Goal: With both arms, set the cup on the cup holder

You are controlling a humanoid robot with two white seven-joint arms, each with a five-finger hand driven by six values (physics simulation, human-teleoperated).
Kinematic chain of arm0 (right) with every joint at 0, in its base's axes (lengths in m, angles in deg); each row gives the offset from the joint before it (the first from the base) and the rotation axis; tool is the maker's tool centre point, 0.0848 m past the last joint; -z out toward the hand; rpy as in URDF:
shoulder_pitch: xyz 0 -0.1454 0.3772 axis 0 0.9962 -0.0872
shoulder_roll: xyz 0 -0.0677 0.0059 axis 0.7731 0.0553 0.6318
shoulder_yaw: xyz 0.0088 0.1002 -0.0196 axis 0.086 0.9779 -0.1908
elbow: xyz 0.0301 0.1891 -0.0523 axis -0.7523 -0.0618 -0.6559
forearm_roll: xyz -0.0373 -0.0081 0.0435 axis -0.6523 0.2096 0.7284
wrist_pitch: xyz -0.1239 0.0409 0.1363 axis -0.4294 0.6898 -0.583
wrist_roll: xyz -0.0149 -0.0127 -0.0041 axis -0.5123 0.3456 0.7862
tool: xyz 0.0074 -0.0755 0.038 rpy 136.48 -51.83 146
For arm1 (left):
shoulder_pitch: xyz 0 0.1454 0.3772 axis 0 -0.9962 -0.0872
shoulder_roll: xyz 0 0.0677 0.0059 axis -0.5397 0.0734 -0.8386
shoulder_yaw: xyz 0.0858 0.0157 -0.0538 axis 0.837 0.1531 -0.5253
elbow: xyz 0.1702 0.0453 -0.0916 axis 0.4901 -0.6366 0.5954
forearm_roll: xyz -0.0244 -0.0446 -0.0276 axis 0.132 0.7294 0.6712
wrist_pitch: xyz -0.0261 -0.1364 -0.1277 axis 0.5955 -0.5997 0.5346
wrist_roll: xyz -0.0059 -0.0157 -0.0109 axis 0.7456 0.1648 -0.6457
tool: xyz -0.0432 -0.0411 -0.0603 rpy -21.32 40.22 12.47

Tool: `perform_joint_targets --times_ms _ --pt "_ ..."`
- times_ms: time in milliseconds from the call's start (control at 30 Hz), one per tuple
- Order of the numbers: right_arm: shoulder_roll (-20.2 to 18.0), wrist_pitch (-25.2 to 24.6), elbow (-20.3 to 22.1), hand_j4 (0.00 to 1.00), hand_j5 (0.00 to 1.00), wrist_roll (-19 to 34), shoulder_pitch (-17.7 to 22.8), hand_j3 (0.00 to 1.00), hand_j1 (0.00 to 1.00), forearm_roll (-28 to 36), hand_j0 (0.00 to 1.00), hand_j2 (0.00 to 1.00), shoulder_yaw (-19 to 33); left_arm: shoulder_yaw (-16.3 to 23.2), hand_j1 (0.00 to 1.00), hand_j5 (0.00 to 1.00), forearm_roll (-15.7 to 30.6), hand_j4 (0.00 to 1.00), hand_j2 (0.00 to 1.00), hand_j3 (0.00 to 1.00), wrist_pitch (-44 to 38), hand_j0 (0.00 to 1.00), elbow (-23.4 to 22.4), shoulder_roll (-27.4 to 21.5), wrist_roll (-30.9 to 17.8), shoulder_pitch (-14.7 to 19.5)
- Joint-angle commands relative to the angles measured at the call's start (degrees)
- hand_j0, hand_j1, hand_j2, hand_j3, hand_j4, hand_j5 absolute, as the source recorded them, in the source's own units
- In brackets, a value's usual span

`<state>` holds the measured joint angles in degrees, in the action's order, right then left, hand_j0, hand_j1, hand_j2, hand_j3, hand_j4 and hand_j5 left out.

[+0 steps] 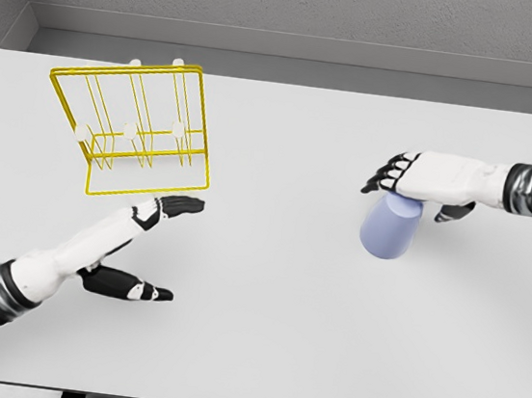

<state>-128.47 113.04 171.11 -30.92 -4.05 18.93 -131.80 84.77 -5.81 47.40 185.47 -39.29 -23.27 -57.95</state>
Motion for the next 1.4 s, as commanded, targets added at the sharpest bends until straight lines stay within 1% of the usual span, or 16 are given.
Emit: perform_joint_targets --times_ms 0,67,200,267,333,400,467,567,667,767,867,933,1100,1233,1300,1367 --pt "0.1 0.3 0.1 0.98 0.98 0.1 -0.1 0.98 0.98 -0.8 0.98 0.98 -0.5 1.2 1.0 1.0 4.8 1.0 1.0 1.0 0.0 1.0 0.1 0.0 0.0 0.0" --pt "0.1 0.3 0.4 0.98 0.98 0.1 -0.4 0.98 0.98 -0.8 0.98 0.98 -0.5 1.2 1.0 1.0 5.8 1.0 1.0 1.0 0.0 1.0 0.1 -0.3 -0.5 0.1" --pt "-0.1 0.3 1.6 0.98 0.98 0.1 -0.5 0.98 0.98 -0.7 0.98 0.98 -0.4 1.5 1.0 1.0 12.0 1.0 1.0 1.0 0.0 1.0 0.1 -0.9 -6.4 0.4" --pt "-0.4 0.3 2.5 0.98 0.98 0.1 -0.4 0.98 0.98 -0.7 0.98 0.98 -0.3 1.6 1.0 1.0 16.7 1.0 1.0 1.0 0.0 1.0 0.1 -0.6 -10.9 0.4" --pt "-0.7 0.3 2.6 0.98 0.98 0.1 -0.4 0.98 0.98 -0.6 0.98 0.98 -0.3 1.5 1.0 1.0 19.2 1.0 1.0 1.0 0.0 1.0 0.0 -0.6 -12.8 0.5" --pt "-0.8 0.3 2.7 0.98 0.98 0.1 -0.4 0.98 0.98 -0.6 0.98 0.98 -0.2 1.5 1.0 1.0 19.5 1.0 1.0 1.0 -1.4 1.0 0.0 -0.5 -12.8 0.5" --pt "-2.2 0.3 5.9 0.98 0.98 0.1 0.0 0.98 0.98 -0.7 0.98 0.98 -0.2 1.4 1.0 1.0 19.3 1.0 1.0 1.0 -1.4 1.0 -0.2 -0.4 -12.8 0.5" --pt "-2.8 0.3 6.3 0.98 0.98 0.1 0.2 0.98 0.98 -0.8 0.98 0.98 -0.3 1.1 1.0 1.0 19.5 1.0 1.0 1.0 -1.6 1.0 -0.6 -0.3 -12.6 0.0" --pt "-3.1 0.3 6.5 0.98 0.98 0.1 0.2 0.98 0.98 -0.8 0.98 0.98 -0.4 1.0 1.0 1.0 23.2 1.0 1.0 1.0 -10.3 1.0 -0.4 -0.1 -12.5 1.1" --pt "-3.1 0.3 7.0 0.98 0.98 0.1 0.7 0.98 0.98 -0.8 0.98 0.98 -0.5 0.9 1.0 1.0 25.3 1.0 1.0 1.0 -14.1 1.0 -0.9 -0.1 -12.4 2.3" --pt "-4.1 0.3 10.4 0.98 0.98 0.1 1.5 0.98 0.98 -0.8 0.98 0.98 -0.5 0.8 1.0 1.0 28.1 1.0 1.0 1.0 -14.4 1.0 -0.9 -0.1 -12.4 2.4" --pt "-4.3 0.3 10.4 0.97 0.97 0.1 1.9 0.97 0.97 -0.8 0.97 0.97 -0.5 0.8 1.0 1.0 28.8 1.0 1.0 1.0 -14.4 1.0 -1.0 -0.1 -12.4 2.3" --pt "-4.3 0.3 10.3 0.88 0.88 0.1 1.9 0.88 0.88 -0.9 0.88 0.88 -0.5 1.0 1.0 1.0 28.8 1.0 1.0 1.0 -14.4 1.0 -2.3 0.7 -12.4 2.3" --pt "-4.2 0.3 10.3 0.76 0.76 0.1 2.0 0.76 0.76 -1.1 0.76 0.76 -0.5 1.3 1.0 1.0 28.6 1.0 1.0 1.0 -14.5 1.0 -3.9 3.0 -12.4 2.3" --pt "-4.2 0.3 10.3 0.7 0.7 0.1 2.0 0.7 0.7 -1.1 0.7 0.7 -0.5 1.3 1.0 1.0 28.7 1.0 1.0 1.0 -17.3 1.0 -3.9 3.4 -12.5 2.4" --pt "-4.1 0.3 10.3 0.68 0.68 0.1 2.0 0.68 0.68 -1.2 0.68 0.68 -0.5 1.4 1.0 1.0 28.6 1.0 1.0 1.0 -17.7 1.0 -4.6 4.0 -12.5 2.7"
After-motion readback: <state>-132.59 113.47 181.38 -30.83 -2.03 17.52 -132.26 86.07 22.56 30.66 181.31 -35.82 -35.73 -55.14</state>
